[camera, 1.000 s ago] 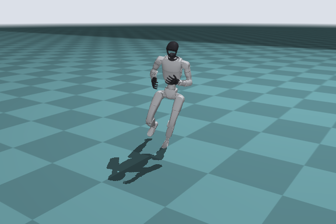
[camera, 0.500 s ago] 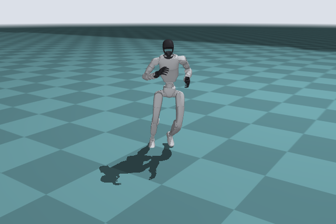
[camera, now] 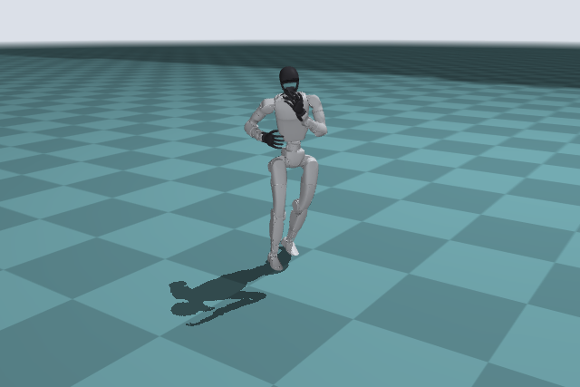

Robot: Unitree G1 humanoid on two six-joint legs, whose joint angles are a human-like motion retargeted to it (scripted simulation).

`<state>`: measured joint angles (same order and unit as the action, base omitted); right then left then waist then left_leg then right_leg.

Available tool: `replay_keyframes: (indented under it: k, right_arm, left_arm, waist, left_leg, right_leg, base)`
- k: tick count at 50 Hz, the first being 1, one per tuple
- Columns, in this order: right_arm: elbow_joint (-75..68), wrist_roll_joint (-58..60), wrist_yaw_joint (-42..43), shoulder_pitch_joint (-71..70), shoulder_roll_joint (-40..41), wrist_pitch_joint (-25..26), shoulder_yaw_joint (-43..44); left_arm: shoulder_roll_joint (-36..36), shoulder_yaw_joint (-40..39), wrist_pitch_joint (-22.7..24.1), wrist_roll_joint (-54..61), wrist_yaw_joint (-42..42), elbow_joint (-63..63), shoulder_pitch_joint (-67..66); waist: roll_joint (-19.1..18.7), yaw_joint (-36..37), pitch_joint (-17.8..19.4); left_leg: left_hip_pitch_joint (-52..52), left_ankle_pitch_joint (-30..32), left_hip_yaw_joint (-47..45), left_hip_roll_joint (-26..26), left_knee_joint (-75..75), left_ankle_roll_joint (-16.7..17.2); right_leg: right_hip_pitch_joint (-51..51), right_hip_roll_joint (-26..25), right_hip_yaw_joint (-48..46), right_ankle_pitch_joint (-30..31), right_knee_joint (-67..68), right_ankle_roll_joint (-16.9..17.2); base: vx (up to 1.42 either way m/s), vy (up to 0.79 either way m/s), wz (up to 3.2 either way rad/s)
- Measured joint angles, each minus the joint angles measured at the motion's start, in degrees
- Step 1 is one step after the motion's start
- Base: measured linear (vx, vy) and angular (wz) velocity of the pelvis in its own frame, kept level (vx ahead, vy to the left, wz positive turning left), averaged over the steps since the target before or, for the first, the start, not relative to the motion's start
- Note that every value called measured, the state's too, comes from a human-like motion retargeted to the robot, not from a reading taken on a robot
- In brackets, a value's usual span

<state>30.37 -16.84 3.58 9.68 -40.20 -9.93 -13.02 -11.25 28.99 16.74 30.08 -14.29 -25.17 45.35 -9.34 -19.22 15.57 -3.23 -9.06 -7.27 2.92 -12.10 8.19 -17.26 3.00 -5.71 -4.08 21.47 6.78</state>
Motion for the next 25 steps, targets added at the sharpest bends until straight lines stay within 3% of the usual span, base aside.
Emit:
replay_keyframes:
  k: [3, 4, 5, 7, 8, 10, 13, 17, 20, 23, 25]
  right_arm:
    - [-1.88, -0.55, 0.68, 1.06, 1.35, 0.77, 1.11]
    - [-2.74, 0.56, 0.39, 1.89, 2.05, 1.54, 2.29]
    - [-3.58, 2.15, -0.10, 3.03, 2.68, 2.39, 3.83]
    - [-6.64, 4.23, 1.98, 2.31, 5.43, 3.12, 4.15]
    - [-8.65, 4.71, 2.63, 0.53, 6.06, 2.98, 3.98]
    - [-12.54, 8.11, 5.52, -5.26, 6.85, 2.81, 1.94]
    - [-11.68, 19.08, 8.05, -15.48, 6.77, 2.97, 0.10]
    - [-6.07, 24.22, 9.08, -26.05, 12.79, 0.62, -1.86]
    - [-1.77, 21.13, 8.97, -30.00, 17.71, -0.76, -4.60]
    - [2.15, 19.39, 7.62, -30.92, 18.46, -1.70, -7.73]
    - [4.33, 17.64, 3.10, -28.81, 17.78, -0.35, -8.09]
  left_arm:
    - [2.70, 2.29, 0.17, 9.63, 4.72, -0.14, -2.25]
    - [1.33, 1.93, -2.04, 4.87, 4.65, 0.26, -3.28]
    - [-1.40, 0.94, -5.42, -5.46, 3.33, 1.05, -3.98]
    - [-2.39, 1.17, -6.56, -5.62, 1.92, 1.16, -8.94]
    - [-4.05, -0.14, -7.35, -8.98, 2.15, 2.17, -11.04]
    - [-4.33, -2.39, -7.07, -4.01, 2.21, 3.23, -18.92]
    - [-5.80, -8.46, -6.40, -4.87, 0.78, 0.68, -36.75]
    - [-9.78, -18.49, -4.41, 4.69, 6.49, -5.02, -60.06]
    - [-11.88, -28.16, -4.01, 5.61, 8.88, -5.52, -73.07]
    - [-10.24, -33.37, -4.07, 5.31, 8.82, -4.84, -78.29]
    - [-9.58, -33.66, -3.81, 2.29, 7.87, -5.16, -76.44]
  waist:
    - [2.79, 0.13, -1.88]
    - [4.41, 1.07, -2.19]
    - [6.21, 2.22, -2.48]
    - [8.22, 5.65, -1.89]
    - [7.34, 7.54, -1.01]
    - [5.49, 11.32, 1.12]
    - [5.20, 16.22, 3.76]
    - [8.85, 26.37, 1.55]
    - [10.77, 34.64, -0.62]
    - [9.20, 37.52, -1.74]
    - [7.83, 37.08, -0.69]
  left_leg:
    - [-6.29, 7.72, 1.94, 4.09, 2.07, -0.11]
    - [-7.09, 9.96, 2.72, 5.60, -0.75, -0.62]
    - [-7.36, 12.05, 3.56, 7.23, -4.82, -1.33]
    - [-0.95, 13.42, 4.51, 8.52, -22.96, -0.88]
    - [3.78, 12.52, 4.25, 7.02, -33.61, -0.36]
    - [10.94, 7.63, 1.19, 1.24, -49.63, -2.63]
    - [16.12, 2.51, -1.97, -5.11, -55.92, -7.75]
    - [20.25, -0.91, 0.04, -4.03, -39.15, -5.34]
    - [16.41, 2.76, -2.28, -5.97, -12.67, -3.02]
    - [11.71, 1.13, 1.11, -8.31, 6.58, 0.64]
    - [8.53, 3.18, 3.31, -9.24, 12.03, 0.28]
  right_leg:
    - [2.90, -0.79, -3.96, 3.35, -14.41, 7.27]
    - [4.80, -0.72, -5.40, 4.31, -16.03, 7.66]
    - [7.04, -0.42, -6.75, 5.49, -16.92, 7.38]
    - [10.23, -0.52, -5.67, 3.35, -15.05, 1.02]
    - [10.58, -1.75, -4.77, -0.50, -12.18, -3.78]
    - [10.35, -3.82, -2.23, -7.55, -3.71, -8.12]
    - [13.39, -4.29, 1.84, -11.07, 3.34, -3.28]
    - [18.97, -2.98, 9.83, -5.78, -2.15, 2.48]
    - [22.75, -2.22, 16.33, 1.72, -7.25, 4.94]
    - [26.69, -3.04, 20.40, 6.64, -7.92, 6.65]
    - [27.28, -3.31, 20.42, 5.69, -1.09, 6.17]
  base:
    - [1.04, -0.10, -0.46]
    - [1.03, -0.15, -0.83]
    - [1.00, -0.16, -0.93]
    - [0.94, -0.13, -1.06]
    - [0.89, -0.06, -1.22]
    - [0.90, 0.00, -1.34]
    - [0.94, 0.00, -1.44]
    - [0.94, -0.01, -1.74]
    - [0.97, 0.13, -2.07]
    - [0.95, 0.30, -1.63]
    - [0.86, 0.37, -0.82]
